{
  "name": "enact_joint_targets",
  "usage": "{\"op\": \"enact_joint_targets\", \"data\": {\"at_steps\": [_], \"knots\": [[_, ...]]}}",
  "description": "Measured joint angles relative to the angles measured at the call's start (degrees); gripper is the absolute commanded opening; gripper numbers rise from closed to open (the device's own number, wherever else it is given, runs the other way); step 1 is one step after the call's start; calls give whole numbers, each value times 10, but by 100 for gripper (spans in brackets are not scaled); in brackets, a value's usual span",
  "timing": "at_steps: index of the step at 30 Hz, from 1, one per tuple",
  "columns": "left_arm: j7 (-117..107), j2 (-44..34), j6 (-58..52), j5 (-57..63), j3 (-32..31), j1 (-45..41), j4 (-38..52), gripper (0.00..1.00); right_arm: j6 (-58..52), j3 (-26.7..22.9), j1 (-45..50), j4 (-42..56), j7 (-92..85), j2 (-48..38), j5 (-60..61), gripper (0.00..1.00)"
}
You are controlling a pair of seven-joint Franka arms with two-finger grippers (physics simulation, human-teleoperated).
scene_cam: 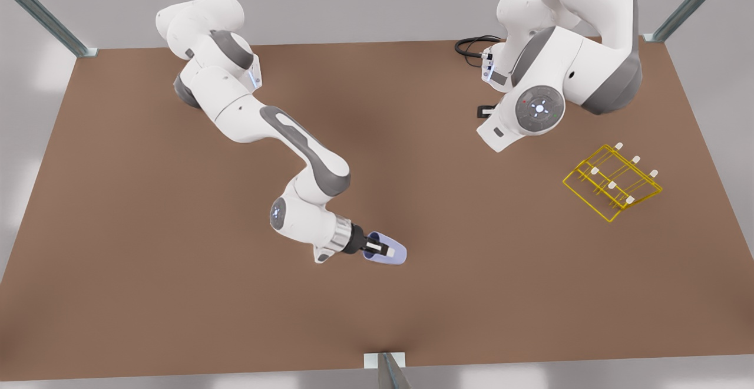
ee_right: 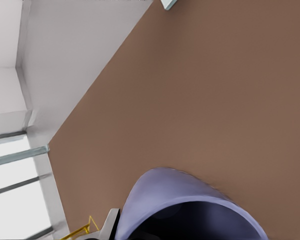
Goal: Place the cup on the cup holder
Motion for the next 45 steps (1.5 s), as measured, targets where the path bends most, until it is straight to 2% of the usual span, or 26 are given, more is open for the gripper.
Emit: {"op": "enact_joint_targets", "data": {"at_steps": [2, 7, 15, 20, 22, 23, 24, 28, 32, 36, 45], "knots": [[-1, 0, 1, 0, 1, 0, 0, 100, 28, 2, 12, 0, 7, 10, 0, 21], [1, 15, 83, 26, 10, 21, 31, 100, 67, 59, 5, -8, 19, 34, -1, 21], [-13, 27, 170, 90, 7, 18, 27, 100, 101, 66, 37, -1, 27, 84, -8, 21], [-179, 53, 295, -9, 5, -12, 16, 100, 122, 65, 44, -3, 30, 110, -35, 21], [-254, 64, 341, -11, 7, -41, 9, 100, 129, 65, 44, -4, 31, 116, -47, 21], [-296, 77, 359, 9, 9, -64, 7, 100, 131, 65, 44, -4, 31, 119, -53, 41], [-337, 84, 374, 27, 11, -79, 5, 100, 133, 65, 45, -4, 32, 122, -58, 100], [-473, 107, 413, 60, 13, -116, 7, 100, 151, 63, 45, -10, 34, 126, -73, 100], [-579, 112, 428, 42, 18, -59, 37, 100, 161, 63, 39, -19, 37, 126, -81, 100], [-685, 145, 459, 56, 33, -57, 41, 100, 170, 67, 16, -50, 39, 125, -93, 100], [-854, 232, 541, 89, 33, -88, 42, 100, 202, 171, -115, -200, 43, 94, -182, 100]]}}
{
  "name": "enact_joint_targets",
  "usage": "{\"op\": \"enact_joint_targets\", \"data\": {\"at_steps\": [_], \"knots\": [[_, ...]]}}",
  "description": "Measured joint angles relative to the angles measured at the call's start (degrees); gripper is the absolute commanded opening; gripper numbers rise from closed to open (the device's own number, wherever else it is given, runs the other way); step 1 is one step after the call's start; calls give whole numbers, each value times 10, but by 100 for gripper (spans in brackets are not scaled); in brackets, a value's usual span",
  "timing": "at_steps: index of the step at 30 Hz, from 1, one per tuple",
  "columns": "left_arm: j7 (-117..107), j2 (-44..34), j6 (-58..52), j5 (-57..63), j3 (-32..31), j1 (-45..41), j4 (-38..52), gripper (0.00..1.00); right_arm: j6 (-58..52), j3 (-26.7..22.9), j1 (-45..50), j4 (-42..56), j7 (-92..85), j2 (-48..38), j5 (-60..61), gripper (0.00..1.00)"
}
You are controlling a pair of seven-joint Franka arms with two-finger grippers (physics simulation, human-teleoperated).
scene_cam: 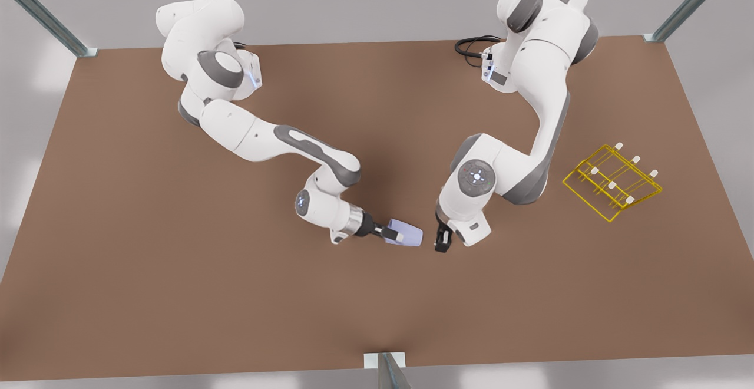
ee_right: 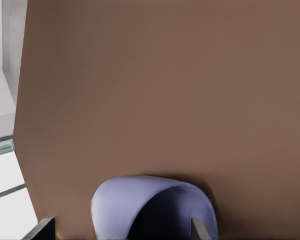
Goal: Place the cup on the cup holder
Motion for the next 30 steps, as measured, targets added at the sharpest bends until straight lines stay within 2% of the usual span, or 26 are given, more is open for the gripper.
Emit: {"op": "enact_joint_targets", "data": {"at_steps": [2, 6, 8, 10, 14, 15, 16, 17, 18, 19, 21, 26, 30], "knots": [[-26, 8, 20, 1, 0, -8, 1, 100, 3, 23, -43, -54, 1, -30, -7, 100], [-65, 19, 45, 3, 0, -24, 1, 100, -7, 80, -208, -179, 3, -79, -52, 100], [-81, 25, 54, 3, 0, -29, 1, 100, -60, 85, -295, -196, 4, -127, -90, 100], [-93, 31, 65, 4, 0, -33, 0, 100, -156, 79, -362, -169, 5, -183, -159, 100], [-109, 58, 79, 21, 0, -58, -7, 100, -373, -2, -415, -136, 5, -288, -312, 100], [-113, 62, 81, 29, 0, -63, -10, 100, -420, -49, -400, -129, -1, -309, -348, 100], [-116, 66, 83, 38, 0, -68, -11, 100, -460, -144, -343, -126, -12, -363, -339, 100], [-118, 69, 85, 45, 0, -73, -11, 100, -494, -315, -228, -133, -31, -451, -280, 100], [-120, 73, 86, 50, 0, -77, -11, 100, -527, -414, -171, -135, -52, -529, -214, 100], [-121, 77, 87, 57, 0, -80, -12, 100, -560, -433, -162, -132, -72, -582, -166, 100], [-124, 85, 89, 67, 0, -82, -12, 100, -616, -404, -183, -117, -109, -628, -105, 100], [-121, 95, 94, 80, 1, -64, -11, 100, -709, -384, -157, -76, -170, -603, -73, 100], [-114, 110, 106, 87, 1, -63, -9, 100, -775, -383, -216, -66, -206, -602, -70, 100]]}}
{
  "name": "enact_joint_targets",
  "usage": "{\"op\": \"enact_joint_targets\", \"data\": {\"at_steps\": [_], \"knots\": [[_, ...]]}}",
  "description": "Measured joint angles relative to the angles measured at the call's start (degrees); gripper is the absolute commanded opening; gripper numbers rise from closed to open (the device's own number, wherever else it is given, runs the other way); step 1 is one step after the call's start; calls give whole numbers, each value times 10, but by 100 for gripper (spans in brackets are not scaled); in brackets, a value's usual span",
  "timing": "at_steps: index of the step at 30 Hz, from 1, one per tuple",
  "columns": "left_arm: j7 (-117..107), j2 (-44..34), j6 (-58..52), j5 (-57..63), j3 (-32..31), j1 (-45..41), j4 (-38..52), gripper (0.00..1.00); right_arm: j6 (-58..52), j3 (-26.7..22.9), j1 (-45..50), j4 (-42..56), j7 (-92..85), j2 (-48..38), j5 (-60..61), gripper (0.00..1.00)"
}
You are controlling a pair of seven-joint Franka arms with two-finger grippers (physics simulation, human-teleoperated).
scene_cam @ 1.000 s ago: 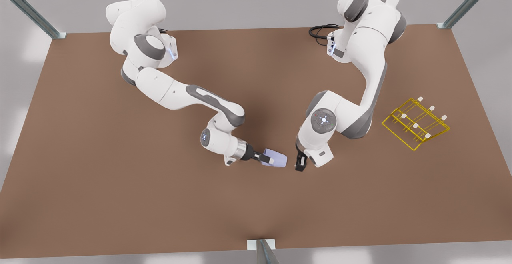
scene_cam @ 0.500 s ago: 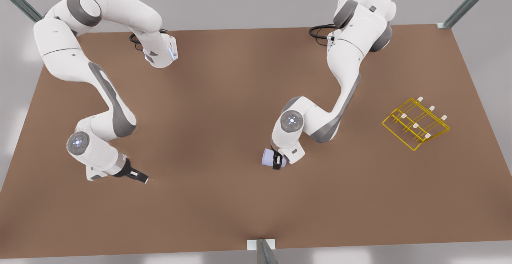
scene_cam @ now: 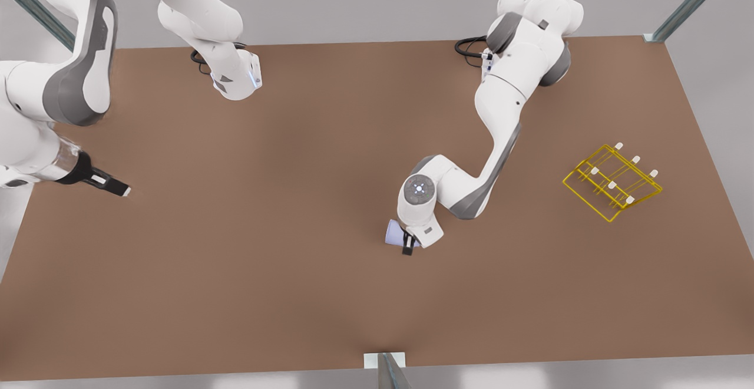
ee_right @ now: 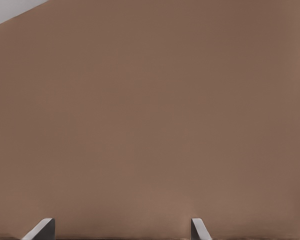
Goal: Place the cup on the cup holder
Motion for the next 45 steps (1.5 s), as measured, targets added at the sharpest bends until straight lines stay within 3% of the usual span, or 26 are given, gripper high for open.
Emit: {"op": "enact_joint_targets", "data": {"at_steps": [10, 23, 32, 39, 45], "knots": [[17, 32, 29, 4, -1, -8, 3, 100, -64, 61, 14, -4, -59, 8, 10, 100], [47, 32, 32, 64, 0, -19, -35, 100, -85, 61, 23, 2, -99, 21, 12, 100], [58, 47, 34, 73, 0, -19, -35, 100, -109, 63, 2, 60, -115, 47, 24, 100], [63, 61, 35, 83, 0, -20, -34, 100, -71, 64, 29, 0, -99, 8, 10, 100], [67, 68, 35, 82, -1, -17, -32, 100, -38, 64, 35, 4, -90, 14, 12, 100]]}}
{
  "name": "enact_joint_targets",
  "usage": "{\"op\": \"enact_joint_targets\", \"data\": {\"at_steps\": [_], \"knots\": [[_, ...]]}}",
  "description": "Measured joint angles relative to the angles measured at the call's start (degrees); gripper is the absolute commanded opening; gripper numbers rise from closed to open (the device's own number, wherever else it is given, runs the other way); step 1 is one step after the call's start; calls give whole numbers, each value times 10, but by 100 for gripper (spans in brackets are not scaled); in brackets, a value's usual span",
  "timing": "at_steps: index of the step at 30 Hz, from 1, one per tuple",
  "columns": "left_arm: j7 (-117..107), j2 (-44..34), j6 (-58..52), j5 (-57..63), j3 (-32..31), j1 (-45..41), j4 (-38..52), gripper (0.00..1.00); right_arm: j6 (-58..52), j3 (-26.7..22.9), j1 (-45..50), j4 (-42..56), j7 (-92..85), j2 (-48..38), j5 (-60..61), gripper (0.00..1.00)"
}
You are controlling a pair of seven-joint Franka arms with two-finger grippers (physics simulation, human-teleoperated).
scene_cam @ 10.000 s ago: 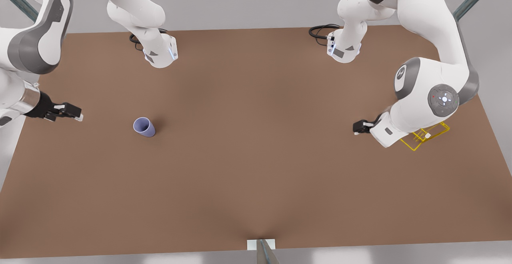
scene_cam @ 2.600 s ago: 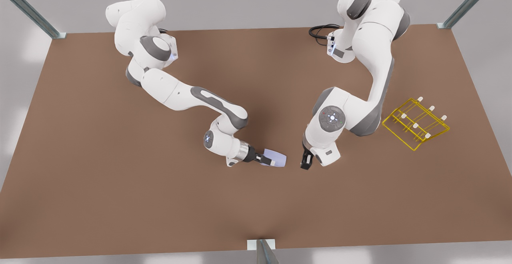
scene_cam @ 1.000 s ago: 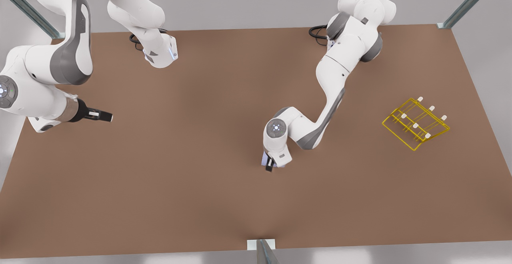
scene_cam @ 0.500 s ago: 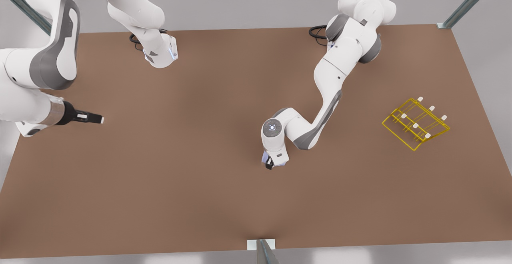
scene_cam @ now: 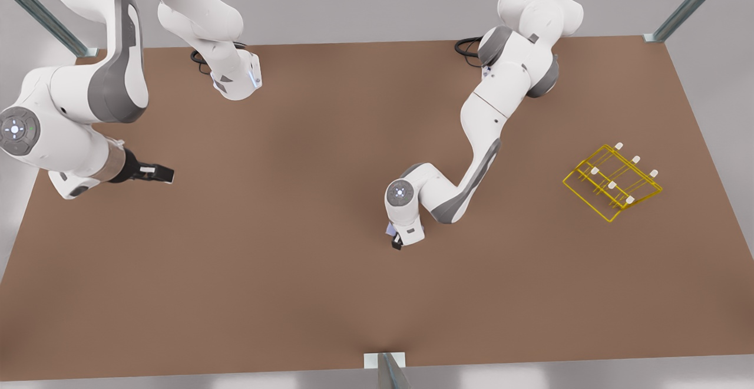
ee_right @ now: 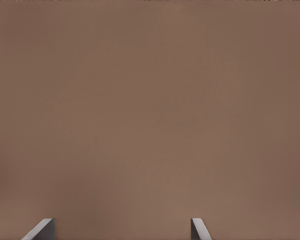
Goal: Place the cup on the cup holder
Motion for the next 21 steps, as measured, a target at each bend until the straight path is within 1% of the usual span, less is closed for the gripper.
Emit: {"op": "enact_joint_targets", "data": {"at_steps": [2, 3, 4, 5, 7, 10, 14, 17, 21], "knots": [[1, 0, 0, 0, 0, 0, 1, 100, 4, 0, 1, 0, 2, 3, -1, 100], [2, 0, 0, 0, 0, 1, 1, 88, 5, 0, 0, 0, 4, 3, -1, 100], [3, -1, -2, -1, 0, 1, 0, 67, 6, 0, 0, 1, 5, 3, -2, 100], [4, -1, -3, -2, 0, 1, 0, 67, 7, 0, 0, 1, 6, 3, -2, 100], [8, -2, -6, -4, -1, 3, 0, 70, 9, 0, 0, 1, 7, 4, -3, 100], [16, -15, -22, -16, -5, 9, 4, 70, 12, 0, -1, 4, 10, 4, -4, 100], [30, -70, -56, -73, -13, 23, 7, 71, 13, 0, -3, 7, 12, 5, -4, 100], [39, -100, -73, -115, -25, 50, 19, 71, 13, 0, -2, 7, 14, 6, -4, 100], [48, -151, -93, -125, -27, 57, 25, 71, 13, 0, -3, 7, 16, 6, -4, 100]]}}
